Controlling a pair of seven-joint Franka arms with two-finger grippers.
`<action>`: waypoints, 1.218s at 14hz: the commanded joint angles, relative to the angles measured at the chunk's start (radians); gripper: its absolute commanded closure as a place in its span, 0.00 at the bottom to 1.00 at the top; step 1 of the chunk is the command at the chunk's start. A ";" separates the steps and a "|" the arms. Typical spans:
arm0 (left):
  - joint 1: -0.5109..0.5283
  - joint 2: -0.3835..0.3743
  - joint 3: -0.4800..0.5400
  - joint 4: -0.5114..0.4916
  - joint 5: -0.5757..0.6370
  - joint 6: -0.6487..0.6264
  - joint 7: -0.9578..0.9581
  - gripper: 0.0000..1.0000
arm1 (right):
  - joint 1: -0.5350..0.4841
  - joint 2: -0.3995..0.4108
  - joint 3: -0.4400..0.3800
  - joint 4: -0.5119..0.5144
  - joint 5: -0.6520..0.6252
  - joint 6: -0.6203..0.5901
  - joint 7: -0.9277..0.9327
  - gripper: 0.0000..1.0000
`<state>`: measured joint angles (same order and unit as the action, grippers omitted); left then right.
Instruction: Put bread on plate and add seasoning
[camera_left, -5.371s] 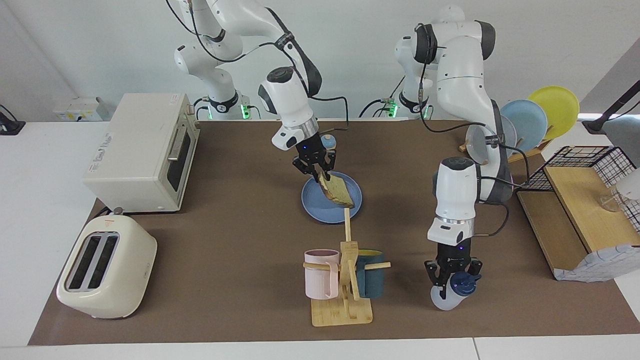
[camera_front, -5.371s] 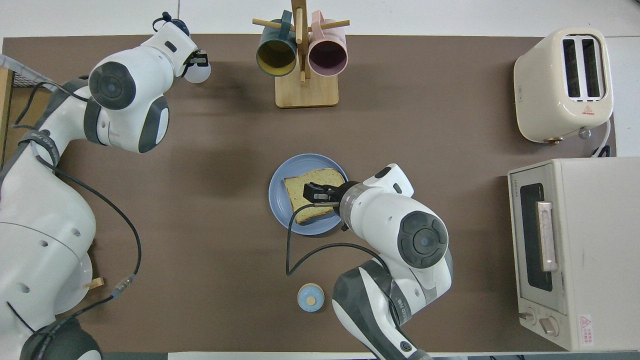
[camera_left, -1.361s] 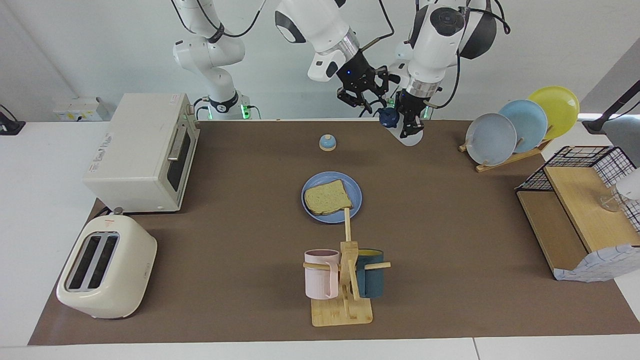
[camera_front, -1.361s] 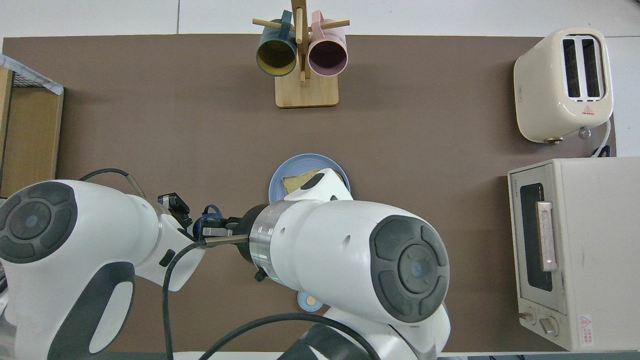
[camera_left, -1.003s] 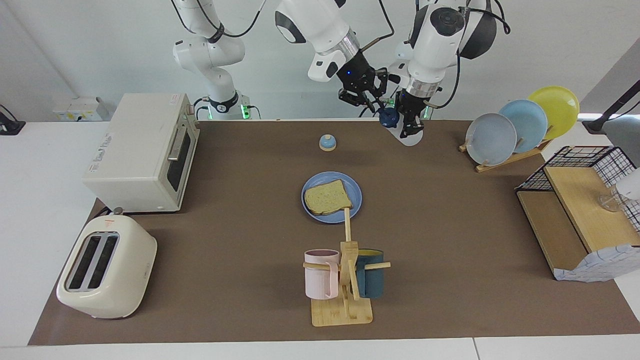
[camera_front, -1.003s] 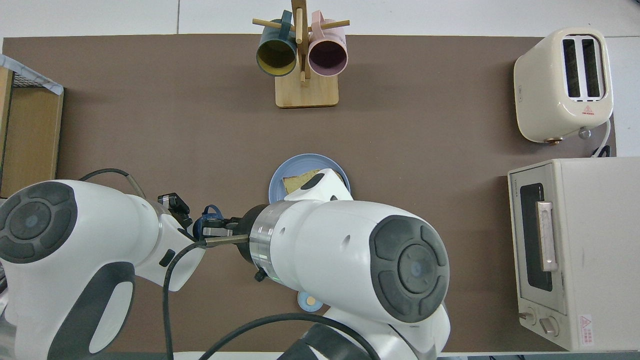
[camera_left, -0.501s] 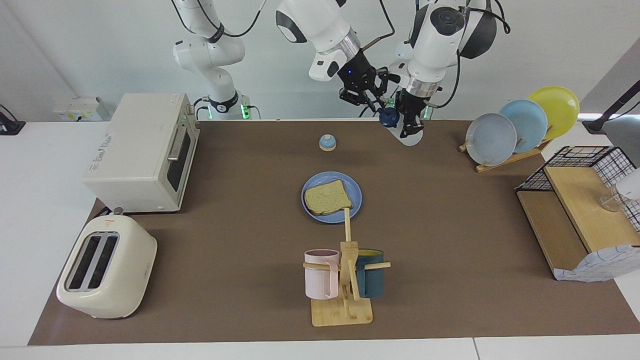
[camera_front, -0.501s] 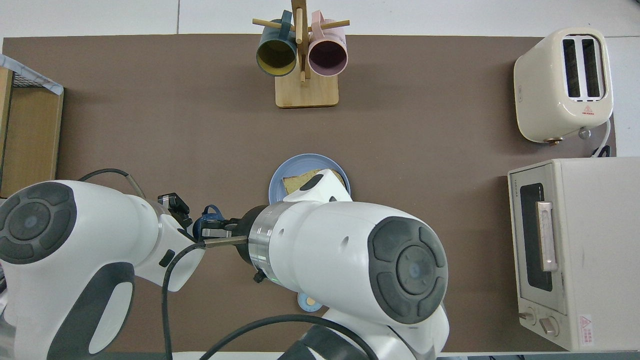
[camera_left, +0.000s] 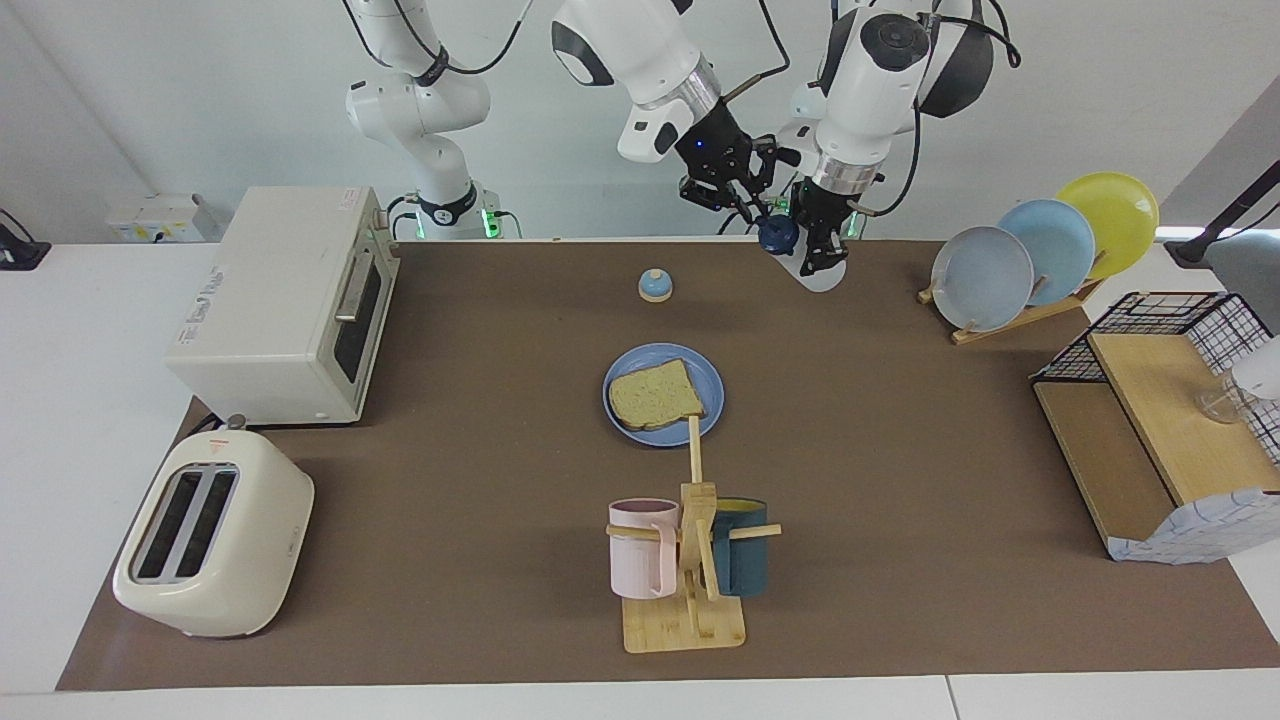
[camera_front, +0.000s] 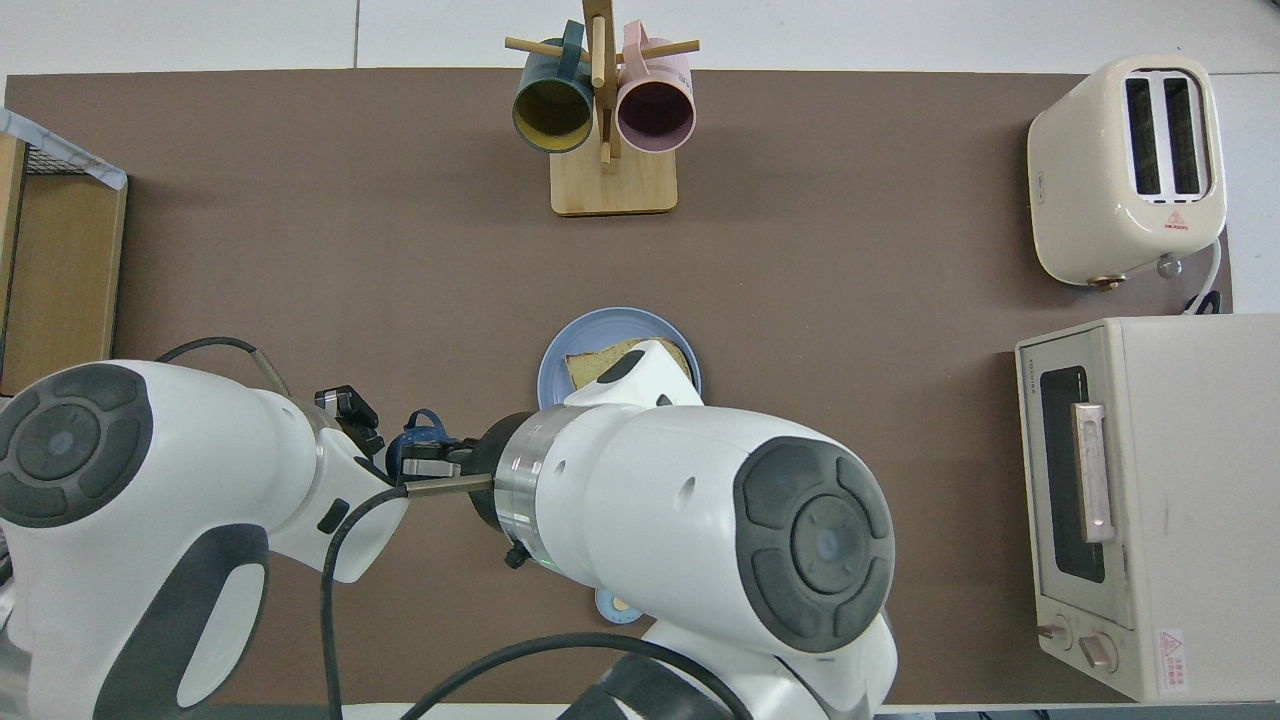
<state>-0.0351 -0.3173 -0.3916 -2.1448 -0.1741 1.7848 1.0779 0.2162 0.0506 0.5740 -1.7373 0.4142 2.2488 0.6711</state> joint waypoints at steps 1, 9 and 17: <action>-0.006 -0.029 0.011 -0.018 -0.019 0.007 0.014 1.00 | -0.021 0.012 0.017 0.002 -0.012 0.015 0.024 1.00; -0.005 -0.029 0.013 -0.018 -0.018 0.005 0.022 1.00 | -0.018 0.008 0.017 -0.007 -0.014 0.041 0.022 0.52; -0.005 -0.029 0.011 -0.018 -0.018 0.010 0.020 1.00 | -0.011 0.012 0.017 -0.019 -0.018 0.055 0.022 0.76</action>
<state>-0.0351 -0.3178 -0.3906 -2.1447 -0.1741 1.7857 1.0785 0.2152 0.0627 0.5752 -1.7474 0.4131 2.2813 0.6714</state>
